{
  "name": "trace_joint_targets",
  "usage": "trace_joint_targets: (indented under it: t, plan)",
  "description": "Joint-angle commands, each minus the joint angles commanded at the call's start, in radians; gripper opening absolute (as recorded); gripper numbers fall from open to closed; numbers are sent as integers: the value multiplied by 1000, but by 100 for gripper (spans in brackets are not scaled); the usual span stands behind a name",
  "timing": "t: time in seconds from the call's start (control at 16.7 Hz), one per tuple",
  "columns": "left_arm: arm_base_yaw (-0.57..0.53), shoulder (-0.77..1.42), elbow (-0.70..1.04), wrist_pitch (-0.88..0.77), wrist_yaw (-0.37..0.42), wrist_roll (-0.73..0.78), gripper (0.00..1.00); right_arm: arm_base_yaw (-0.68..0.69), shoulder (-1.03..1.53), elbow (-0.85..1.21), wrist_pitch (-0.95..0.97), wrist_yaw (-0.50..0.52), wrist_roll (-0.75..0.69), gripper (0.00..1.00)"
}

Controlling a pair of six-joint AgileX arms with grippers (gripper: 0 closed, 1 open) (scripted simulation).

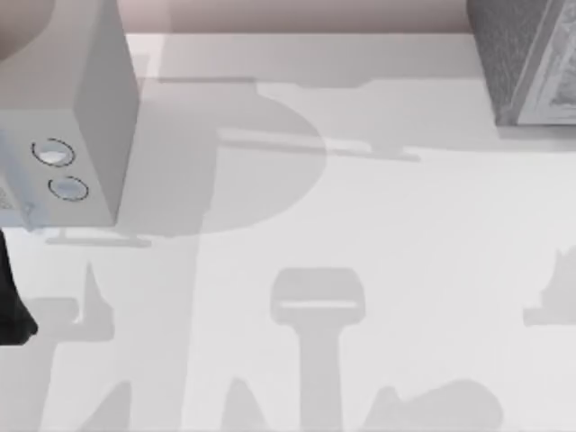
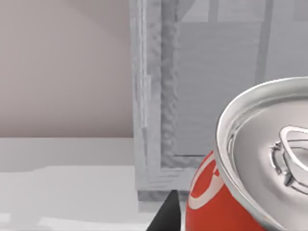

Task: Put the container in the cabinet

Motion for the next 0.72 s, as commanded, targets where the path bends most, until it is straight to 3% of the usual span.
trace_joint_targets:
  t: [0.72]
  plan:
    - [0, 0, 0, 0, 0, 0, 100, 102, 810, 1046, -268, 124, 0, 0]
